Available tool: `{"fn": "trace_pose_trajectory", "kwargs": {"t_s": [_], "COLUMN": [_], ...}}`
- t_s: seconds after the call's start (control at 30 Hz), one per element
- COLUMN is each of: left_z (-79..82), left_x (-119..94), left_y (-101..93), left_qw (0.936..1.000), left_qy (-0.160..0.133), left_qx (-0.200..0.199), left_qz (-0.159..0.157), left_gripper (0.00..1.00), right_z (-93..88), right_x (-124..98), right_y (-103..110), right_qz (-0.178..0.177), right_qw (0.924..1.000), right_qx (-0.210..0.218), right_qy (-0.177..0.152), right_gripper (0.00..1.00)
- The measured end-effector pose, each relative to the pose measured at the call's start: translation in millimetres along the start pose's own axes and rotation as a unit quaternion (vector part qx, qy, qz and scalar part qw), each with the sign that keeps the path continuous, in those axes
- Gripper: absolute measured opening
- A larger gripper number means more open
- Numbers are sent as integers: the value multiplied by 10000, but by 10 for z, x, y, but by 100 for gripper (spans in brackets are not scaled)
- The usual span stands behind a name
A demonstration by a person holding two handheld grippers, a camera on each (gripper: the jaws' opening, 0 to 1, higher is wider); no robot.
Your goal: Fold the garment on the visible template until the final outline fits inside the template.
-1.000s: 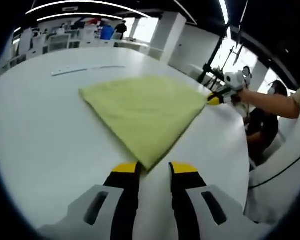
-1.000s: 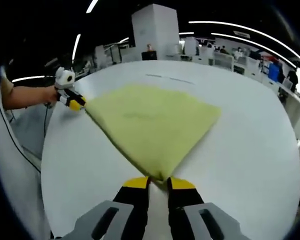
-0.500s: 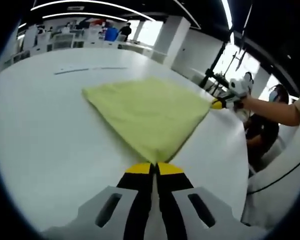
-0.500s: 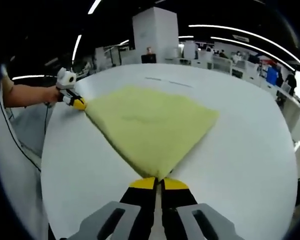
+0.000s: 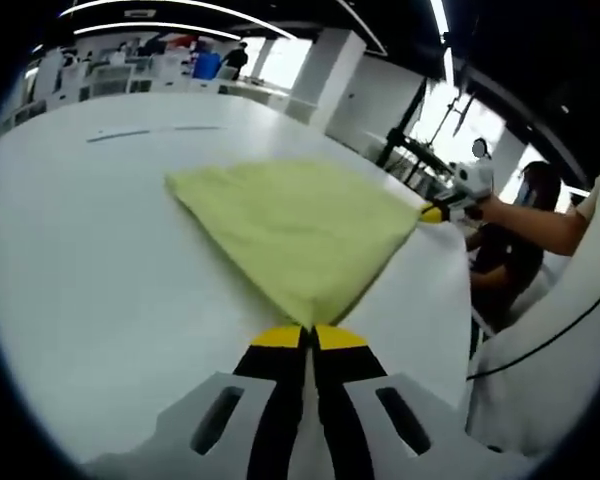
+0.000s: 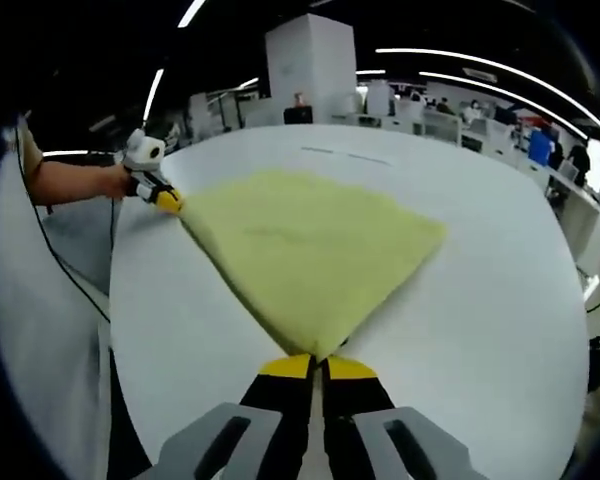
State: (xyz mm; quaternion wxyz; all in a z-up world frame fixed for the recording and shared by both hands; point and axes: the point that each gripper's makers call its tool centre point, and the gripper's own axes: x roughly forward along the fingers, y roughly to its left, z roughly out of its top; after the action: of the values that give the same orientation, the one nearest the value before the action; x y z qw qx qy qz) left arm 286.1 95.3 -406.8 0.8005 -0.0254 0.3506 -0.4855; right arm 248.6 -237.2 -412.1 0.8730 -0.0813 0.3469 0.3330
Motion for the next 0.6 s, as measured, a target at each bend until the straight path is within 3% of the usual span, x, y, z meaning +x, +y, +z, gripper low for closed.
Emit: {"fn": "trace_pose_trajectory", "kwargs": {"t_s": [0.33,0.6], "left_z": [-131,-136], "left_x": [-80,-132], "left_y": [-159,-164], "left_qw": [9999,9996], "left_qy": [-52,-90], "left_qx": [-83,-177], "left_qz": [27,202], "left_gripper": [0,1], "right_z": [-208,-112], "right_x": [-188,-278], "right_y": [66,57], "right_qz": [-94,-63], "right_qw": [9993,9998], "right_qx": [-274,-170], "right_qy": [217,11], "right_gripper": [0,0]}}
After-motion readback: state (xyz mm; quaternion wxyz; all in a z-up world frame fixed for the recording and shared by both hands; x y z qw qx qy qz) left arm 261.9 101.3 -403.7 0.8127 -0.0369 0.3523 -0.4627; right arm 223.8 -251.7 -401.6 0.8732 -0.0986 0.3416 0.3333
